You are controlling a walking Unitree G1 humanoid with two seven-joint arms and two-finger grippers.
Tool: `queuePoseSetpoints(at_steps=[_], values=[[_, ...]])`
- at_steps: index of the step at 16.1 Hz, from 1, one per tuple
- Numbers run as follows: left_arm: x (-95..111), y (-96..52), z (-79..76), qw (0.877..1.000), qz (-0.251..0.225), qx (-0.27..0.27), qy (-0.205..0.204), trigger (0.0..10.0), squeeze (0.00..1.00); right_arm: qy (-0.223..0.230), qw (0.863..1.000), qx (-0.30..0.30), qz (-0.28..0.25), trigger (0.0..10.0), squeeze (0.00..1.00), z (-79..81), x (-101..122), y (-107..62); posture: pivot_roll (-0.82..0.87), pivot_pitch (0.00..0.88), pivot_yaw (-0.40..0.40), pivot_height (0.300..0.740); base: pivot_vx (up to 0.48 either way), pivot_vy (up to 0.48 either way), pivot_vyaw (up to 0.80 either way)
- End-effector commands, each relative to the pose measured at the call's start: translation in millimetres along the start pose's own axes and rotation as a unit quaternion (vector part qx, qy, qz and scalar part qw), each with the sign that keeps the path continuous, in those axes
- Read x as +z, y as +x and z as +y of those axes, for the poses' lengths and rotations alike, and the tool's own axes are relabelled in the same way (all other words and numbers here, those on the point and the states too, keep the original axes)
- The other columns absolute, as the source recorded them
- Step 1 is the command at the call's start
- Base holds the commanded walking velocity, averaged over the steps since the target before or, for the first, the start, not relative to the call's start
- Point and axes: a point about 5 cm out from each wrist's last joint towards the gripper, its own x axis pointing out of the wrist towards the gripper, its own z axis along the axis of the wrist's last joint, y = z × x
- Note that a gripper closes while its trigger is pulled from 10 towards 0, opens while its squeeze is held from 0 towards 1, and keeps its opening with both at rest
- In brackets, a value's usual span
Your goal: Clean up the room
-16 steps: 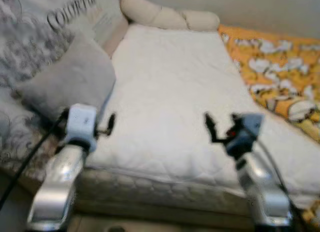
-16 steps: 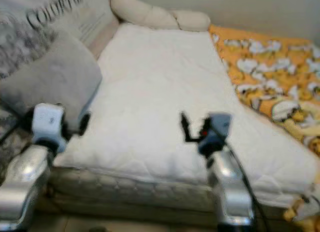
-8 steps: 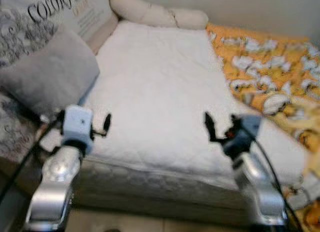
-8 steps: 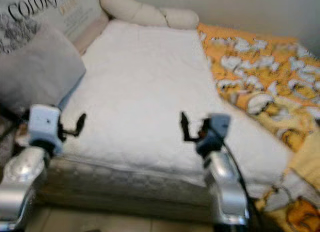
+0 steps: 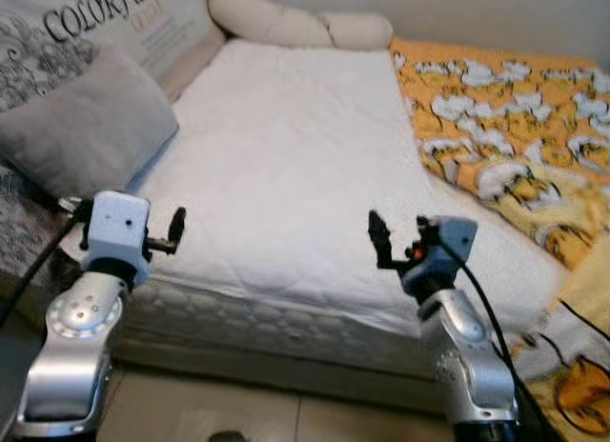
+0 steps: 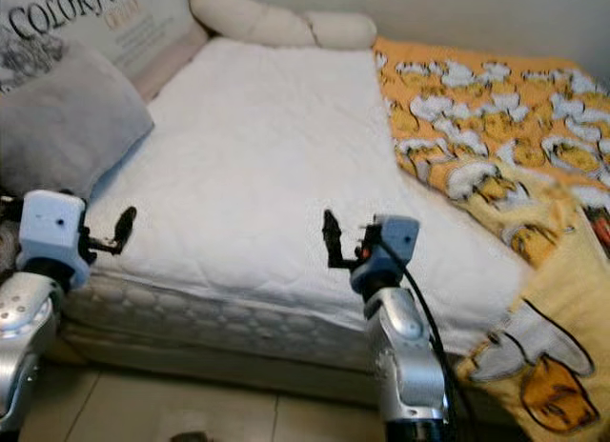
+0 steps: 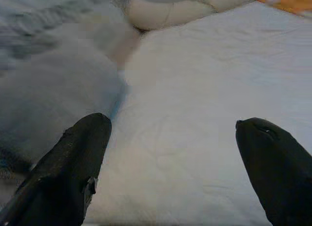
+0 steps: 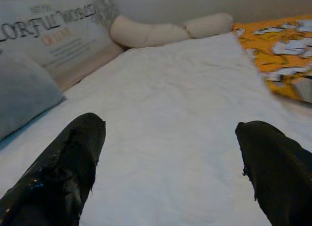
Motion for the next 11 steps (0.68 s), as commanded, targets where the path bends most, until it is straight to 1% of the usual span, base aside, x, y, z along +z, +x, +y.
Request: queuePoseSetpoints(at_steps=[1, 5, 6, 9, 10, 11], values=[[5, 0.6, -2.9, 1.0, -0.006, -0.01, -0.004, 10.0, 1.0, -0.001, 1.0, -0.013, -0.001, 10.0, 1.0, -5.6, -1, -0.8, 0.12, 0.0, 0.001, 0.74, 0.0, -0.296, 0.0], [2, 0.9, -7.1, 1.0, 0.001, -0.008, -0.021, 10.0, 1.0, -0.013, 1.0, -0.006, 0.0, 10.0, 1.0, -6.0, 1, 0.5, 0.11, 0.0, -0.003, 0.74, 0.0, -0.298, 0.0], [0, 1.4, -7.1, 1.0, 0.005, 0.0, -0.029, 10.0, 1.0, -0.021, 1.0, -0.001, 0.001, 10.0, 1.0, -8.1, 1, 0.6, 0.1, 0.0, -0.005, 0.74, 0.0, -0.3, 0.0], [-1, 3.7, -9.9, 0.999, 0.005, 0.005, -0.04, 10.0, 1.0, -0.045, 0.999, 0.016, 0.004, 10.0, 1.0, -7.3, 4, 2.1, 0.08, 0.0, -0.009, 0.74, 0.0, -0.303, 0.0], [0, 6.2, -13.9, 0.999, 0.002, 0.002, -0.042, 10.0, 1.0, -0.051, 0.999, 0.01, 0.016, 10.0, 1.0, -10.1, 3, 4.4, 0.07, 0.0, -0.018, 0.74, 0.0, -0.307, -0.58], [0, 7.1, -14.9, 0.999, 0.002, 0.001, -0.042, 10.0, 1.0, -0.051, 0.999, 0.008, 0.017, 10.0, 1.0, -11.3, 3, 5.1, 0.07, 0.0, -0.018, 0.74, 0.0, -0.307, -0.58]])
